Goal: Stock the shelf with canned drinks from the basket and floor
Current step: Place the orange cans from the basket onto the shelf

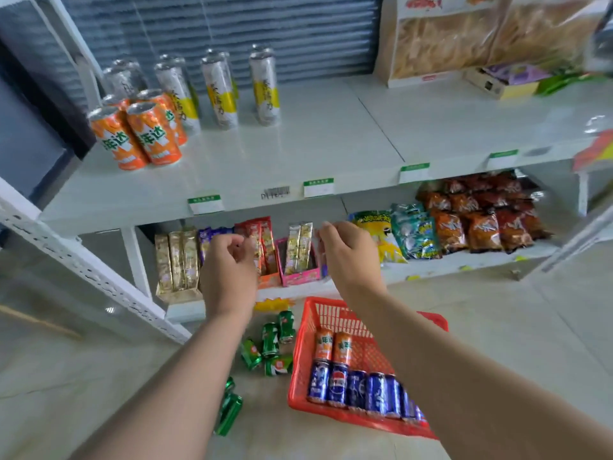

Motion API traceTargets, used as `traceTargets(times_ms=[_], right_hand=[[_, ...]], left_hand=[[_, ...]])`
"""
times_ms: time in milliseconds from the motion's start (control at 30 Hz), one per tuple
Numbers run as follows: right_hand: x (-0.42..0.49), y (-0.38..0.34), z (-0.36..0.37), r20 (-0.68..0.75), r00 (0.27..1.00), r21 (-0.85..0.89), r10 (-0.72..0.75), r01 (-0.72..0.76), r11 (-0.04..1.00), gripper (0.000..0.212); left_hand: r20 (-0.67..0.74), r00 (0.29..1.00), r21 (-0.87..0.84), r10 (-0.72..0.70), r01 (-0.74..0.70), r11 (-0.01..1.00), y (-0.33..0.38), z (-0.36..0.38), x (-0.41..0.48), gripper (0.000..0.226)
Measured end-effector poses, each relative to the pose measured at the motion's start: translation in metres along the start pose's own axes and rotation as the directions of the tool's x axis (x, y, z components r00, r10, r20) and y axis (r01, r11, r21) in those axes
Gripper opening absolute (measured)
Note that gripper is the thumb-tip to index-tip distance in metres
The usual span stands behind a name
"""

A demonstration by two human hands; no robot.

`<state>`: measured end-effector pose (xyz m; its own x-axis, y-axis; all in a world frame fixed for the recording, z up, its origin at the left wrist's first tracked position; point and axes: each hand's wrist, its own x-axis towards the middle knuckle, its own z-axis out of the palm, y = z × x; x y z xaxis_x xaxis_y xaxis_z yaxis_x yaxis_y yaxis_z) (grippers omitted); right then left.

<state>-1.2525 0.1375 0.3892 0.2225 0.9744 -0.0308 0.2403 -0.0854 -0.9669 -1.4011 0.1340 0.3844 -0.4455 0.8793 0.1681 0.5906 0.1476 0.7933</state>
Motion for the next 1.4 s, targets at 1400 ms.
traceTargets(times_ms=[1400], right_hand=[[0.11, 0.634, 0.078, 0.219, 0.67, -0.413, 0.709, -0.595, 0.69, 0.04]], left_hand=[[0.256, 0.771, 0.479, -0.583, 0.422, 0.77, -0.394, 0.492, -0.094, 0.045]])
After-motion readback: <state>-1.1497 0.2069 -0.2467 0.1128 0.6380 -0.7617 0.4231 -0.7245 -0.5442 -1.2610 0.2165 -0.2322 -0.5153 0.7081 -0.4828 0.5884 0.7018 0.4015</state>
